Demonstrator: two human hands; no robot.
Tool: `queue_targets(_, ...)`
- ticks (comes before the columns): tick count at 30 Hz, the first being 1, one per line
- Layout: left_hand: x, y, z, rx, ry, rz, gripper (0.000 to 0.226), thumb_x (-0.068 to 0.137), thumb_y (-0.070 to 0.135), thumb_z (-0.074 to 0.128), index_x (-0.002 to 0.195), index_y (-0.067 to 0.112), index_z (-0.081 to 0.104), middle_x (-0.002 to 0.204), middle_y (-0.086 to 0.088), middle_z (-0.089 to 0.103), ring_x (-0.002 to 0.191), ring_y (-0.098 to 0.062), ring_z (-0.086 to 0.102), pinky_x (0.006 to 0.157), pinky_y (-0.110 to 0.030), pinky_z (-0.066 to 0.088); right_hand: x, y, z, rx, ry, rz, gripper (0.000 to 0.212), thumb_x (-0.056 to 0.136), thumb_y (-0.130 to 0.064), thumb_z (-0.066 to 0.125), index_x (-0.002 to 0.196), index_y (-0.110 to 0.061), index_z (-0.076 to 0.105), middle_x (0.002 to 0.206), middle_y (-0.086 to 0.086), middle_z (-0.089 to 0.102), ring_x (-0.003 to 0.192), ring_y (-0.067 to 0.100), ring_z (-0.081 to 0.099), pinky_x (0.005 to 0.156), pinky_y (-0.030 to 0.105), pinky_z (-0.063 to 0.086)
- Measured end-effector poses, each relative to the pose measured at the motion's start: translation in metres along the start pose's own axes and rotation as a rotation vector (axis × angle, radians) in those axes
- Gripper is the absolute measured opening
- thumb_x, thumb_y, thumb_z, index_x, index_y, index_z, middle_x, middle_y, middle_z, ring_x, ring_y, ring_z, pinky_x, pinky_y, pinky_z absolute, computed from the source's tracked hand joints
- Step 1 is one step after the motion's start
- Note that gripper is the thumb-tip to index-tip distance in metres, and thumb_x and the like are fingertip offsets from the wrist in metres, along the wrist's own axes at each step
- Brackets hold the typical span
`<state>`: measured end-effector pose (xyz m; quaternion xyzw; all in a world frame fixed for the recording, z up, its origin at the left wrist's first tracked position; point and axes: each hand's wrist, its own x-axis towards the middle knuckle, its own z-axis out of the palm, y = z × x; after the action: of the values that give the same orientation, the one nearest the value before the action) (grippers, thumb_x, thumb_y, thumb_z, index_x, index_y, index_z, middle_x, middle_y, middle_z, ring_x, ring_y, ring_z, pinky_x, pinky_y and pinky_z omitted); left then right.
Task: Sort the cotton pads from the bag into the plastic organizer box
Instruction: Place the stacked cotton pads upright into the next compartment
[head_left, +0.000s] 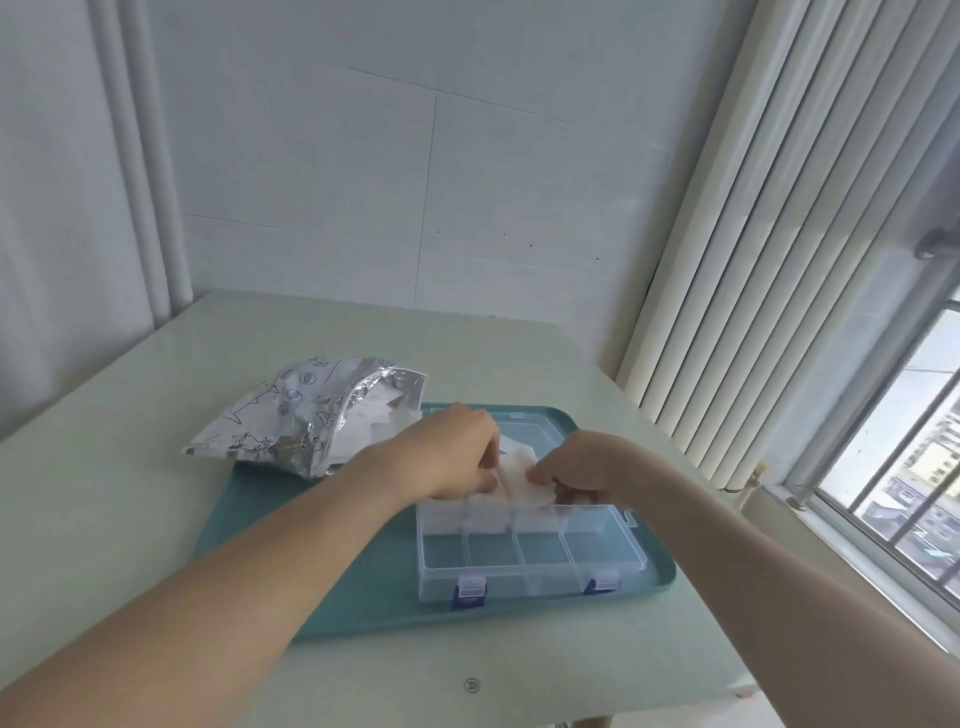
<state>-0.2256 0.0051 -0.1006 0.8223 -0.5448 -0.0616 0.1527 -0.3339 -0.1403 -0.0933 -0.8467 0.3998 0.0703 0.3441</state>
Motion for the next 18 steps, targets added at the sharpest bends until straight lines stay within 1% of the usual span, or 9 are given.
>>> queue_targets(3, 0.003, 0.0, 0.004, 0.04, 0.013, 0.0, 0.013, 0.084, 0.022, 0.072, 0.095, 0.015, 0.069, 0.103, -0.006, 0.067, 0.099, -0.026, 0.061, 0.084, -0.034, 0.052, 0.0, -0.005, -0.002, -0.082, -0.028, -0.001, 0.02, 0.094, -0.02, 0.057, 0.076, -0.011, 0.059, 0.064, 0.002, 0.062, 0.049, 0.011, 0.053, 0.051, 0.017, 0.04)
queue_targets(4, 0.004, 0.001, 0.005, 0.061, 0.016, -0.002, 0.008, 0.082, 0.021, 0.073, 0.085, 0.015, 0.069, 0.094, -0.007, 0.067, 0.091, -0.029, 0.062, 0.078, -0.034, 0.052, 0.001, -0.005, -0.002, -0.13, -0.036, -0.007, 0.021, 0.093, -0.019, 0.057, 0.074, -0.011, 0.059, 0.063, 0.001, 0.063, 0.045, 0.01, 0.051, 0.051, 0.017, 0.039)
queue_targets(6, 0.007, 0.003, 0.006, 0.105, 0.018, -0.011, 0.021, 0.078, 0.017, 0.074, 0.065, 0.013, 0.058, 0.073, -0.008, 0.056, 0.069, -0.031, 0.051, 0.061, -0.029, 0.044, 0.004, -0.007, -0.004, -0.202, -0.058, -0.016, 0.02, 0.091, -0.018, 0.058, 0.071, -0.012, 0.061, 0.066, 0.002, 0.065, 0.045, 0.011, 0.05, 0.053, 0.018, 0.039)
queue_targets(7, 0.008, 0.005, 0.005, 0.134, 0.017, -0.019, 0.023, 0.077, 0.015, 0.073, 0.063, 0.012, 0.055, 0.07, -0.008, 0.052, 0.065, -0.031, 0.047, 0.058, -0.029, 0.039, 0.006, -0.007, -0.005, -0.221, -0.075, -0.016, 0.019, 0.09, -0.017, 0.059, 0.073, -0.012, 0.062, 0.069, 0.004, 0.065, 0.047, 0.012, 0.05, 0.054, 0.019, 0.039)
queue_targets(9, 0.008, 0.013, 0.0, 0.189, 0.014, -0.018, 0.016, 0.082, 0.017, 0.068, 0.072, 0.007, 0.063, 0.078, -0.011, 0.058, 0.07, -0.033, 0.056, 0.06, -0.03, 0.044, 0.011, -0.009, -0.009, -0.242, -0.126, -0.02, 0.016, 0.09, -0.015, 0.063, 0.076, -0.01, 0.064, 0.072, 0.005, 0.065, 0.051, 0.014, 0.05, 0.055, 0.019, 0.041)
queue_targets(11, 0.011, 0.019, -0.003, 0.163, 0.024, -0.004, 0.021, 0.089, 0.024, 0.061, 0.082, 0.007, 0.07, 0.084, -0.012, 0.063, 0.08, -0.033, 0.062, 0.067, -0.035, 0.051, 0.015, -0.009, -0.011, -0.275, -0.133, -0.061, 0.018, 0.09, -0.02, 0.071, 0.076, -0.01, 0.066, 0.068, 0.003, 0.067, 0.052, 0.014, 0.055, 0.059, 0.019, 0.05)
queue_targets(14, 0.021, 0.027, 0.001, 0.047, -0.006, 0.014, 0.023, 0.089, 0.022, 0.06, 0.077, 0.005, 0.07, 0.075, -0.011, 0.067, 0.076, -0.031, 0.064, 0.066, -0.039, 0.053, 0.018, -0.001, -0.013, -0.274, -0.027, -0.149, 0.026, 0.078, -0.03, 0.084, 0.076, -0.007, 0.071, 0.062, -0.002, 0.07, 0.057, 0.014, 0.068, 0.076, 0.022, 0.06)
queue_targets(15, 0.024, 0.029, 0.002, 0.046, -0.034, 0.006, 0.021, 0.087, 0.022, 0.062, 0.078, 0.006, 0.072, 0.077, -0.01, 0.069, 0.075, -0.029, 0.065, 0.065, -0.037, 0.054, 0.018, 0.002, -0.013, -0.278, 0.014, -0.184, 0.027, 0.075, -0.031, 0.086, 0.079, -0.007, 0.073, 0.065, -0.002, 0.072, 0.059, 0.014, 0.071, 0.076, 0.021, 0.059)
queue_targets(18, 0.029, 0.034, 0.005, 0.112, -0.131, -0.035, 0.024, 0.084, 0.031, 0.07, 0.08, 0.007, 0.072, 0.079, -0.007, 0.071, 0.071, -0.025, 0.064, 0.061, -0.032, 0.051, 0.015, 0.01, -0.014, -0.244, 0.046, -0.324, 0.016, 0.076, -0.027, 0.085, 0.085, -0.019, 0.075, 0.078, -0.006, 0.076, 0.061, 0.013, 0.072, 0.053, 0.012, 0.047)
